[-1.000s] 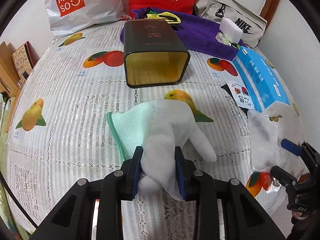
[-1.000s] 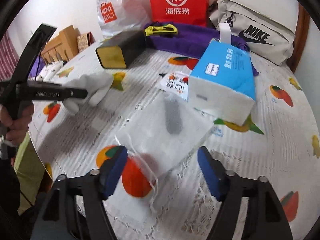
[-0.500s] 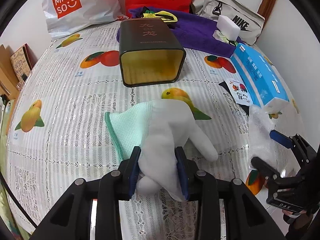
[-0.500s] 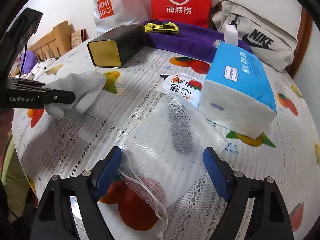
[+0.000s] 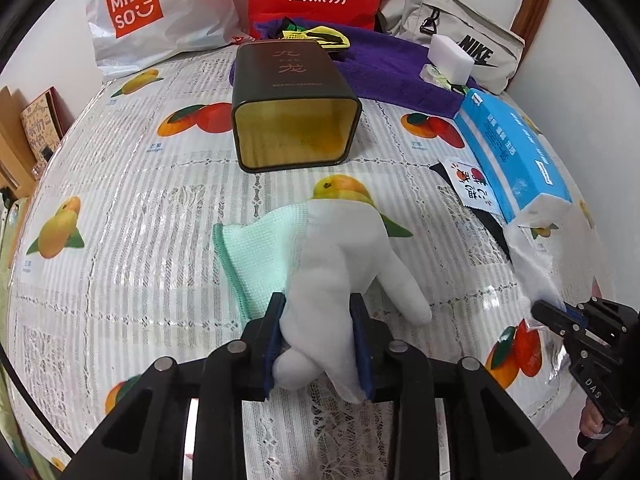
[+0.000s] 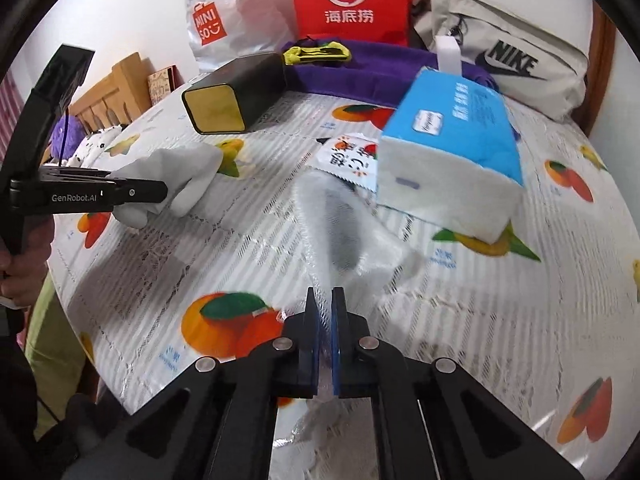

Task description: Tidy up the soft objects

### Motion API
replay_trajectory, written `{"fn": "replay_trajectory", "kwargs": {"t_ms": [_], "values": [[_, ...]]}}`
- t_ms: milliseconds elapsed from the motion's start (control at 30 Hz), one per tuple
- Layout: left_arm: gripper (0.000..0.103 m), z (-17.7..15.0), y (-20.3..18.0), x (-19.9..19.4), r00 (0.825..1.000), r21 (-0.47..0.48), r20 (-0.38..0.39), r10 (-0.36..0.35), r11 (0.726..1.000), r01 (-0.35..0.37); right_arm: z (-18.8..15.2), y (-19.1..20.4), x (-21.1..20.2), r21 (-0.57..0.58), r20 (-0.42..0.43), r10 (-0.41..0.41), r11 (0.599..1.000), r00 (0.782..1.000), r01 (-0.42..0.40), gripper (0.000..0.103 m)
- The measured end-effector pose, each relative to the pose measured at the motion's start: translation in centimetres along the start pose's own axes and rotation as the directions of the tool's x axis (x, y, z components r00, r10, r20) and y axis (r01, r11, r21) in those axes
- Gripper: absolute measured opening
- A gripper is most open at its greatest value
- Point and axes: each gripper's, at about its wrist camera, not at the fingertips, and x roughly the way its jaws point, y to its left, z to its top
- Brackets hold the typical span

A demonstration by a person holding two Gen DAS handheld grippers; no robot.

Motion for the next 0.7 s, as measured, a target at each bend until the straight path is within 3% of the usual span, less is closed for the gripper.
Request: {"fn": "replay_trajectory", "kwargs": {"t_ms": [200, 433, 700], "values": [[0.02, -0.3, 0.3, -0.6, 0.999, -0.02, 0.017, -0.051, 0.998, 0.051, -0.8, -2.0, -2.1, 0.081, 0.015, -0.004, 0.997, 1.0, 0.003, 0.004], [0.02, 0.0, -0.7, -2.2, 0.997, -0.001, 0.05, -0.056, 0.998, 0.056, -1.1, -3.5, -3.5, 0.126, 0.028, -0.062, 0.99, 0.998, 0.058, 0.004], [0.02, 0.9, -0.9, -4.7, 0.993, -0.002, 0.098, -0.066, 0.998, 0.067, -0.5, -3.4, -5.1, 0.143, 0.055, -0.059, 0.988, 0.997, 0.051, 0.004]]}}
